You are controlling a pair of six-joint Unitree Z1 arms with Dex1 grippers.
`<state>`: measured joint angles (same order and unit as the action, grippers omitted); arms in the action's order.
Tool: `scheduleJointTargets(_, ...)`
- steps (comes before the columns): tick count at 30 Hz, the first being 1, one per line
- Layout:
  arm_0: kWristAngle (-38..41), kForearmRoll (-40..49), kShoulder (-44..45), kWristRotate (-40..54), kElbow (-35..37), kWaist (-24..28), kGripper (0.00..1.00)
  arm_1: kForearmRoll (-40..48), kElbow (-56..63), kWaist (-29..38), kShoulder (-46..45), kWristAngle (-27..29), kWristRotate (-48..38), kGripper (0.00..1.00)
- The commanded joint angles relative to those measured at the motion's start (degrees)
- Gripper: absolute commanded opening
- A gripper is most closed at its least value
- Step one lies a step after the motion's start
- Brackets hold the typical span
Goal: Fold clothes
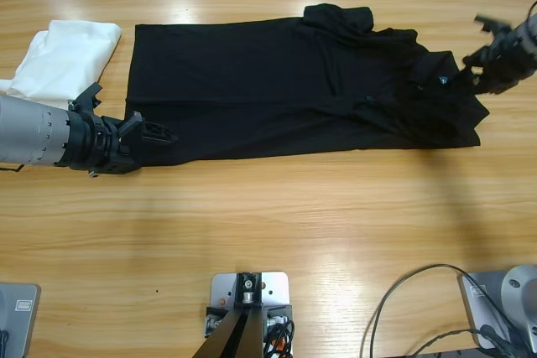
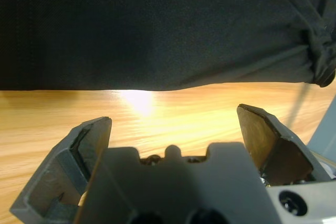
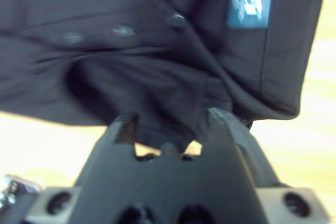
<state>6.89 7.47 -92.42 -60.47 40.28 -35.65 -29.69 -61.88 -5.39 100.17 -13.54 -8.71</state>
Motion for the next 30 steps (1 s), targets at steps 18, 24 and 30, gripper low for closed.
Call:
scheduleJointTargets(18,-1.7,-0.5,0.4,-0.8,-1.9,-0.6,0.950,2.8,-1.3,10.3,13.8,-12.8,10.8,0.513)
scheduleJointTargets(24,-1.7,-0.5,0.9,-0.8,-2.3,-0.6,0.948,2.6,-1.0,10.6,13.7,-14.5,11.7,0.000)
scheduleJointTargets(30,-1.8,-0.5,1.0,-1.0,-2.5,-0.6,0.949,2.9,0.0,12.2,9.5,-14.9,11.9,0.000)
